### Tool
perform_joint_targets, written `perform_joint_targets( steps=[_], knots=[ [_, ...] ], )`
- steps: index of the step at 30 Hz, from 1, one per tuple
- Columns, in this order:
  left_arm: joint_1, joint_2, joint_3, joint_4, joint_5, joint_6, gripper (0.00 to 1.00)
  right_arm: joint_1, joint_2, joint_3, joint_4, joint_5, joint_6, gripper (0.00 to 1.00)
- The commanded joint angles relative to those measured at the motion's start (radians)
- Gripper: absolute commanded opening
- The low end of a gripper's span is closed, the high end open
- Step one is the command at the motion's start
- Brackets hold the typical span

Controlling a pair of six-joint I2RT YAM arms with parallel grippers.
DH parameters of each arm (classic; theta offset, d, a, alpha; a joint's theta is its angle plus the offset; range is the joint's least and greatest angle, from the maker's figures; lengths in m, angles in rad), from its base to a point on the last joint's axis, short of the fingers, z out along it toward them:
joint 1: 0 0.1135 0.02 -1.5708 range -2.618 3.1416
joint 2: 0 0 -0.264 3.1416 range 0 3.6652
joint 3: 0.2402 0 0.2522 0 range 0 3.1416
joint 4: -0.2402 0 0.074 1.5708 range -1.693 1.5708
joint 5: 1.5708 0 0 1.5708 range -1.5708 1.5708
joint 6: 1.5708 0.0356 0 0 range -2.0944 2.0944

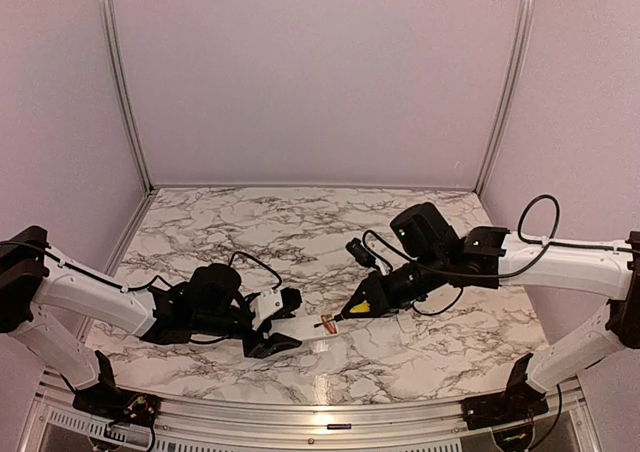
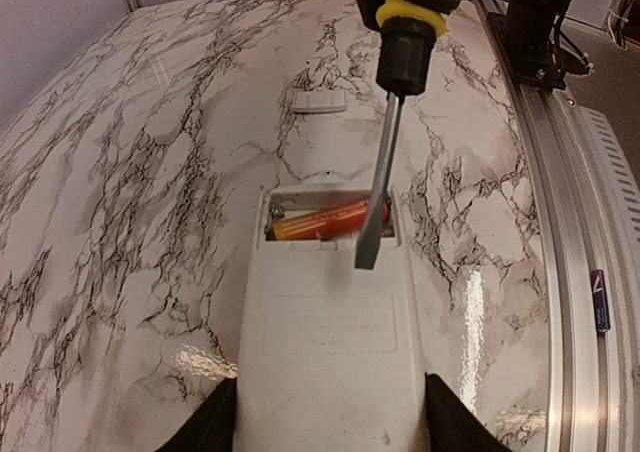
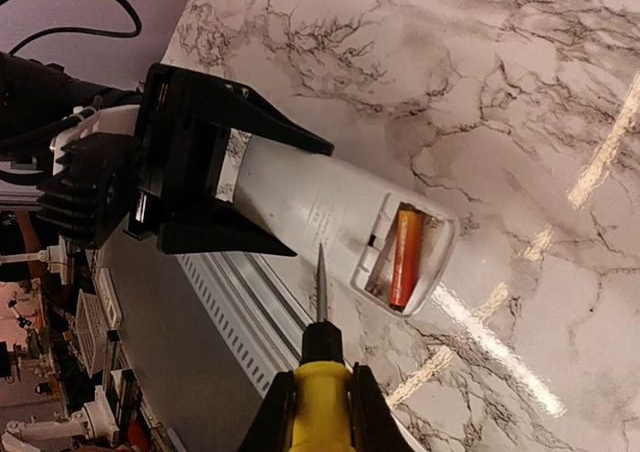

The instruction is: Unload the batteries from the remote control

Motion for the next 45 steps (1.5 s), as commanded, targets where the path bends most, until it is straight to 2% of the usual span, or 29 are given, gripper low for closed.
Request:
perform_joint_targets(
  steps=[1,7,13,37,45],
  knots=[
    [0.007,-0.009,0.033,0.025,0.014,-0.016,0.0,-0.007,0.006,0.033,-0.015,0.048,0.011,0.0],
    [0.007,-0.006,0.032,0.009,0.017,-0.004,0.0,-0.007,-0.006,0.106,-0.13,0.198,-0.008,0.0],
    [0.007,0.001,0.04,0.007,0.024,-0.006,0.0,-0.007,-0.012,0.128,-0.183,0.261,-0.025,0.0],
    [0.008,0.029,0.05,0.033,0.04,-0.027,0.0,-0.007,0.051,0.063,-0.188,0.125,-0.098,0.0],
    [0.008,0.032,0.05,0.035,0.07,-0.048,0.0,-0.008,0.051,-0.023,-0.055,0.035,-0.064,0.0]
  ],
)
